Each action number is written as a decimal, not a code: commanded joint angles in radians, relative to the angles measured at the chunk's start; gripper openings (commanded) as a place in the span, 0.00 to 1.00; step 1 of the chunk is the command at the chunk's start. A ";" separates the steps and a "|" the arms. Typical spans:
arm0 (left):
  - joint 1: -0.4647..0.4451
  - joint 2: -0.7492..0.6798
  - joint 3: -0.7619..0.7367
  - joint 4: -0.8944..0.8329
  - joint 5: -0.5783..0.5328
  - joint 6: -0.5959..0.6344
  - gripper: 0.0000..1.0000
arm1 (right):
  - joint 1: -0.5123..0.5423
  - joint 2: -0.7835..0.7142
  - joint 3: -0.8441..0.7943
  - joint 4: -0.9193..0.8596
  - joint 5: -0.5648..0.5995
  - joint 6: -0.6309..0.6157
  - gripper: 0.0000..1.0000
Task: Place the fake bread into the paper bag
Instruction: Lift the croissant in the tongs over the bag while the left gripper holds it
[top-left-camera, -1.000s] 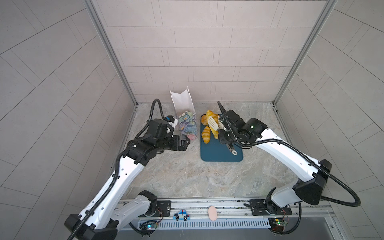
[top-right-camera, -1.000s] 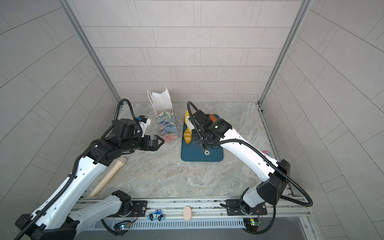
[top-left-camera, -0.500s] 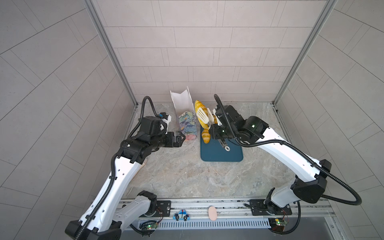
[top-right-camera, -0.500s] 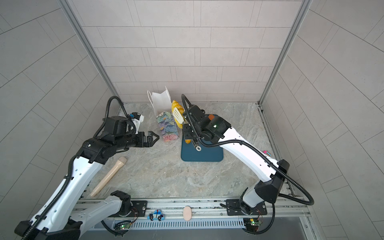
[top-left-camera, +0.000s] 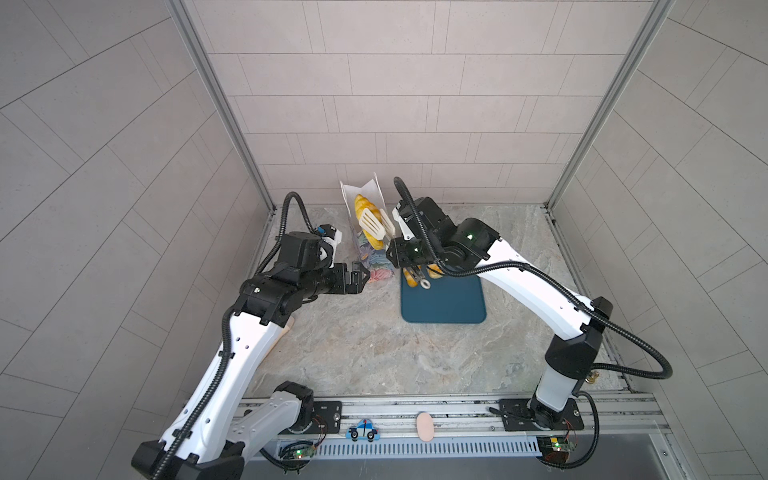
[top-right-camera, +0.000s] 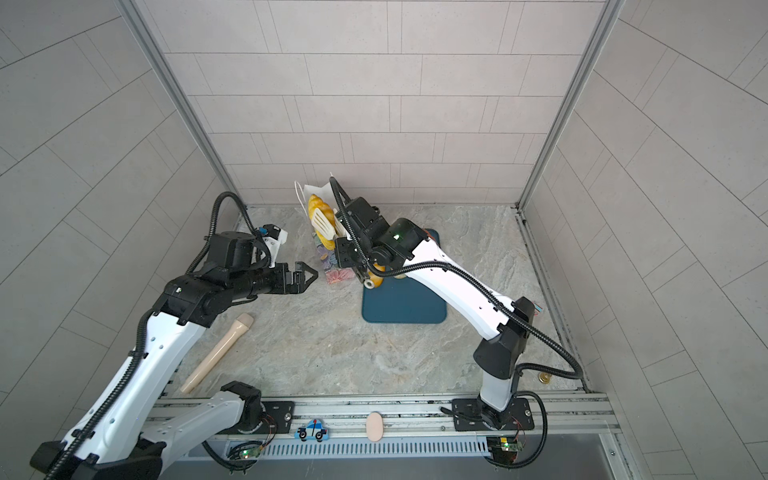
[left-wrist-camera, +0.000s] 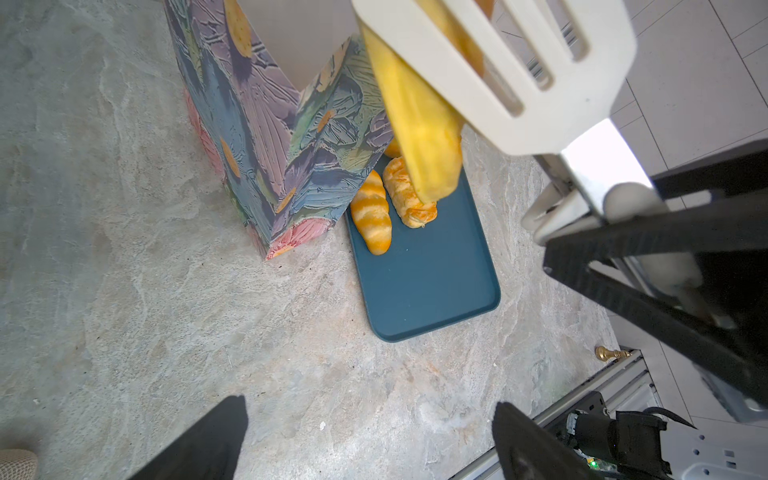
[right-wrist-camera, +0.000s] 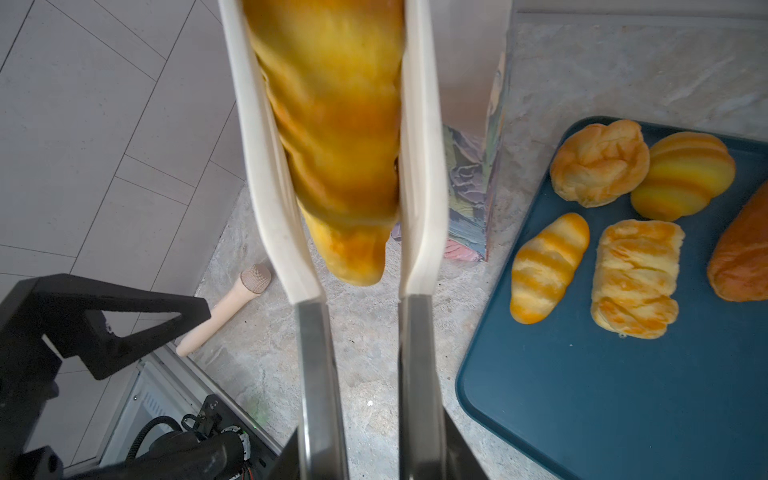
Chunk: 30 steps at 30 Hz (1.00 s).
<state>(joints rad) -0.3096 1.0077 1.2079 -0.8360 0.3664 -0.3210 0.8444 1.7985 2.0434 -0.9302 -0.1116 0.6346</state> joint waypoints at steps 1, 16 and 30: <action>0.006 -0.022 0.003 -0.017 0.005 0.017 1.00 | 0.003 0.033 0.103 -0.013 -0.010 -0.025 0.38; 0.006 -0.026 0.013 -0.023 0.009 0.041 1.00 | -0.033 0.172 0.325 -0.049 0.043 -0.039 0.39; 0.006 -0.016 -0.001 0.046 0.094 -0.020 1.00 | -0.063 0.288 0.469 -0.042 0.069 -0.081 0.41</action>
<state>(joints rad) -0.3096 0.9958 1.2079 -0.8219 0.4221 -0.3248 0.7799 2.0708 2.4447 -0.9974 -0.0593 0.5751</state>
